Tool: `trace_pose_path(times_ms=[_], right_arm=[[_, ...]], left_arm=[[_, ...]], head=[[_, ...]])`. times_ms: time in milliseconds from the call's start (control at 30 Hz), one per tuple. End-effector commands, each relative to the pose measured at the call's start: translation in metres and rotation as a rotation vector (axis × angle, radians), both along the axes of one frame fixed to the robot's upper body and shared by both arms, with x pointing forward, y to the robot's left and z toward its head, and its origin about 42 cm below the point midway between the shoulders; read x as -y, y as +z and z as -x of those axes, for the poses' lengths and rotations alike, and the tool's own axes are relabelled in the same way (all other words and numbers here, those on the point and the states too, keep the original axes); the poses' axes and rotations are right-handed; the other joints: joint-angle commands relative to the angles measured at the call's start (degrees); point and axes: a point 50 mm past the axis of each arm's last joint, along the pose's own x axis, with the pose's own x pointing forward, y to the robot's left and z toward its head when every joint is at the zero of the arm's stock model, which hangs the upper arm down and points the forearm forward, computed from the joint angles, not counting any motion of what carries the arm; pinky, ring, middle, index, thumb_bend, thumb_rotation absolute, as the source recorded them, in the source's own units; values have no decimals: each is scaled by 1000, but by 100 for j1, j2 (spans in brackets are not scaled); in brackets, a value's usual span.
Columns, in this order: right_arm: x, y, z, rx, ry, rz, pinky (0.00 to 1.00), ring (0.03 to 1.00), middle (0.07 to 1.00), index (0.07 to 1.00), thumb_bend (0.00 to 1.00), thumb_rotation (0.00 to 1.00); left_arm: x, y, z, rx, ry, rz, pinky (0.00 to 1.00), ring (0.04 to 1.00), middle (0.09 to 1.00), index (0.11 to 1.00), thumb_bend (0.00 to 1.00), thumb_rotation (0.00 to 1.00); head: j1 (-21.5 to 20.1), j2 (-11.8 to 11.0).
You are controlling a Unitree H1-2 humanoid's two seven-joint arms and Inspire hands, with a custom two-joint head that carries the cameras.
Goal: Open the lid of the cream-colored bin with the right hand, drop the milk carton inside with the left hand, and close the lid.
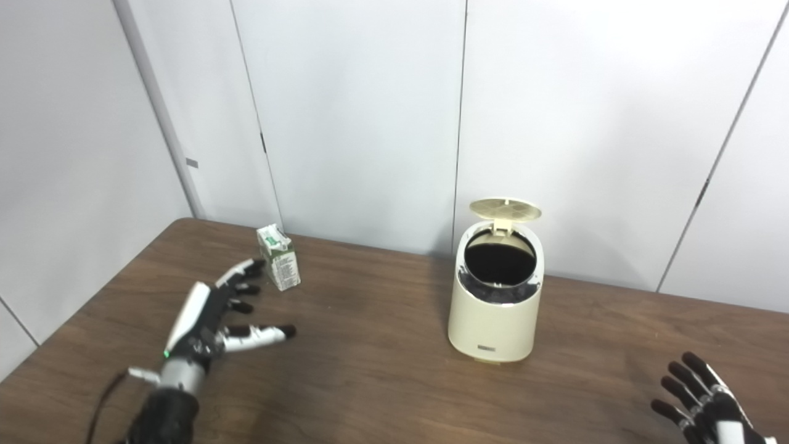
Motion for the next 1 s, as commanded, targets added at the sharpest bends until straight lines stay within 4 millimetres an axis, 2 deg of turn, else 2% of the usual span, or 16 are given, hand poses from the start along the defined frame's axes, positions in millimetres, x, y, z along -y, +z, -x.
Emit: trace_pose_path(times_ms=[0, 100, 233, 333, 467, 533, 733, 833, 967], right_arm=[[-1, 17, -5, 67, 2, 3, 706, 828, 837, 836, 719, 887], [-2, 17, -5, 66, 0, 2, 695, 822, 832, 835, 736, 877], [-2, 18, -5, 68, 5, 2, 689, 820, 830, 831, 758, 872], [-2, 19, -4, 67, 6, 3, 686, 820, 828, 828, 762, 871], [-3, 20, -3, 60, 6, 10, 695, 827, 834, 837, 760, 879], [-3, 20, -4, 55, 5, 9, 694, 825, 833, 839, 779, 877], [-5, 21, -4, 53, 5, 9, 670, 809, 820, 829, 774, 870], [-6, 22, -4, 47, 3, 16, 657, 800, 815, 827, 773, 873], [-7, 24, -3, 45, 2, 18, 646, 798, 814, 825, 771, 868]], left_arm=[[-10, 28, -16, 42, 16, -82, 636, 790, 887, 899, 898, 110], [-19, 40, -28, 16, 33, -126, 717, 827, 894, 896, 889, 99], [-31, 54, -44, -19, 57, -176, 733, 863, 931, 923, 873, 120], [-37, 63, -57, -44, 81, -211, 750, 878, 934, 930, 874, 152], [-40, 72, -72, -45, 103, -212, 734, 881, 929, 932, 878, 145], [-42, 74, -81, -54, 104, -196, 717, 890, 953, 959, 868, 139], [-45, 72, -104, -128, 65, -180, 758, 956, 1000, 1000, 882, 182], [-47, 71, -113, -177, 32, -134, 777, 986, 1000, 1000, 877, 248], [-50, 70, -120, -218, 7, -109, 759, 973, 1000, 1000, 905, 315]], head=[[17, 8], [21, 5], [28, 10], [28, 10], [56, 44], [56, 44], [30, 61], [15, 66], [-6, 89]])
